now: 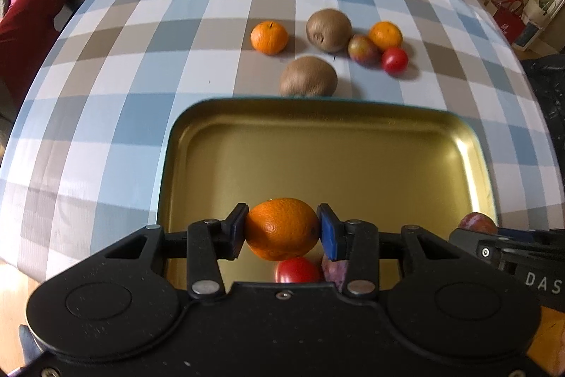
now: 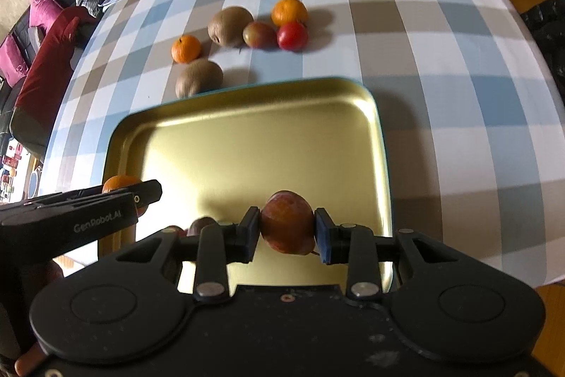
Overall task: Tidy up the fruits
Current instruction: 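Carry the mandarin and red plum over the gold tray and open both tools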
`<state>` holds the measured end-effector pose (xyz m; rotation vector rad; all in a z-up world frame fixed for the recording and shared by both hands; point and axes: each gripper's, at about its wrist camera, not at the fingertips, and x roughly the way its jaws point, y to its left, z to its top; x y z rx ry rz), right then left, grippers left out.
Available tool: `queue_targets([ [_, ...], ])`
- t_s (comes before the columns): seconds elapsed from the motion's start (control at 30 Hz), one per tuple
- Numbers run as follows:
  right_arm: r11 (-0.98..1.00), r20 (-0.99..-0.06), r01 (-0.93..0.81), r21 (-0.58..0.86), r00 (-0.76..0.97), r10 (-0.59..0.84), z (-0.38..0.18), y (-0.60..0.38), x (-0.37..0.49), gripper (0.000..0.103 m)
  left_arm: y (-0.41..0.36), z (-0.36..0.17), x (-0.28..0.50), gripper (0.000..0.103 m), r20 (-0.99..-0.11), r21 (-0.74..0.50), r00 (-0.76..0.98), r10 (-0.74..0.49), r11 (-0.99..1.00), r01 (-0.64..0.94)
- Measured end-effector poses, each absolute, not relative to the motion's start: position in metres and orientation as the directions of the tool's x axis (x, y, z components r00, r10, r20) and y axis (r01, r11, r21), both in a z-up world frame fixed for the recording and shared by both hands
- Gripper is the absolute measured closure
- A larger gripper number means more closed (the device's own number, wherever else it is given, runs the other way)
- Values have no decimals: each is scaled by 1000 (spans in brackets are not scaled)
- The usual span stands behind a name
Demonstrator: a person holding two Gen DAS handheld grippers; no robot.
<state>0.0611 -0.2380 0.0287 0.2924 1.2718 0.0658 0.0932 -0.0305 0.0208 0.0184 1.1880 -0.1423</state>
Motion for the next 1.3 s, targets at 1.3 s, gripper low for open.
queue_targets([
  [1.3,958,-949,111,265,205,239,8,-237,64,68,-30,6,94,48,-936,-51,343,-82,994,99],
])
